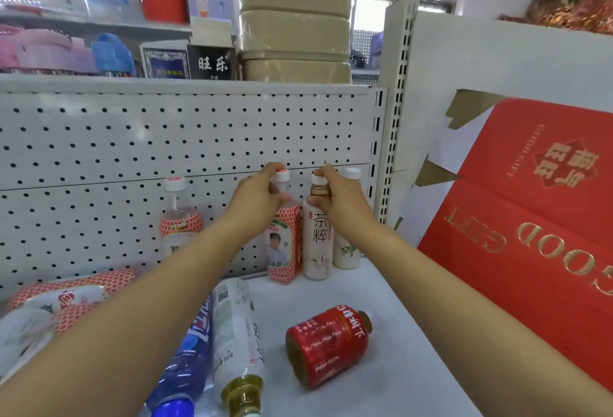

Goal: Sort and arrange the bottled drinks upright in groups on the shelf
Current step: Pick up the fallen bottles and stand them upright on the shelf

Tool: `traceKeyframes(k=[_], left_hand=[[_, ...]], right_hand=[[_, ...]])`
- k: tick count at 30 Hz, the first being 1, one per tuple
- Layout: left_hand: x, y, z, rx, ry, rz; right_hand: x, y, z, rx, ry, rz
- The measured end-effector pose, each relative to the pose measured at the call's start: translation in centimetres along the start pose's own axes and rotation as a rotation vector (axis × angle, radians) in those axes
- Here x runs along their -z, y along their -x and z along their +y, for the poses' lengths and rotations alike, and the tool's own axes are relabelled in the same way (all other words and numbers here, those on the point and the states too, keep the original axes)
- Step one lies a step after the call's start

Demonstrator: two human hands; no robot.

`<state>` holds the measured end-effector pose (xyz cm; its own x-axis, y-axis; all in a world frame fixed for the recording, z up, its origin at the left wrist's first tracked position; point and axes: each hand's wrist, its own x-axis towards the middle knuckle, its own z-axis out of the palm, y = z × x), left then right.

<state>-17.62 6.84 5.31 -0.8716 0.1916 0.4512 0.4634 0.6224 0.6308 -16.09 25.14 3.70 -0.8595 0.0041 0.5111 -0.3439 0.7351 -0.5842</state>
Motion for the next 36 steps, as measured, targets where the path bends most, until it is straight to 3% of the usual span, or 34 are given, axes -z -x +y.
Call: traceKeyframes(k=[5,9,11,15,20,23,26,29,36], left_hand=[[0.8,2.4,0.1,0.068,0.0,-0.102],[1.6,5.9,-0.5,0.105,-0.207,-0.209],[2.0,7.6,-0.7,0.164,-0.336,-0.348],[2.1,9.8,-1.2,0.233,-0.461,-0.53],[2.4,11.1,-1.3,0.284,-0.577,-0.646],[2.3,11.4,-1.1,0.313,-0.615,-0.681],[2.5,11.3,-1.2,0.314,-0.603,-0.655],[2.6,11.7,-1.2,0.302,-0.51,-0.62],[2.4,13.0,0.1,0.292,-0.248,-0.62]], right_hand=[[-0.2,2.0,0.1,-0.008,0.108,0.021],[0.2,7.1,-0.5,-0.004,0.047,0.093],[0.1,9.4,-0.8,-0.061,0.031,-0.03],[-1.0,12.3,-0.7,-0.092,0.173,-0.518],[-0.5,12.6,1.5,-0.081,0.23,-0.71],[0.0,12.9,2.0,-0.036,0.236,-0.625],[0.1,13.5,2.2,-0.155,0.101,-0.569],[0.6,14.3,2.4,-0.274,-0.006,-0.477],[3.2,15.4,1.7,-0.285,-0.199,-0.214]])
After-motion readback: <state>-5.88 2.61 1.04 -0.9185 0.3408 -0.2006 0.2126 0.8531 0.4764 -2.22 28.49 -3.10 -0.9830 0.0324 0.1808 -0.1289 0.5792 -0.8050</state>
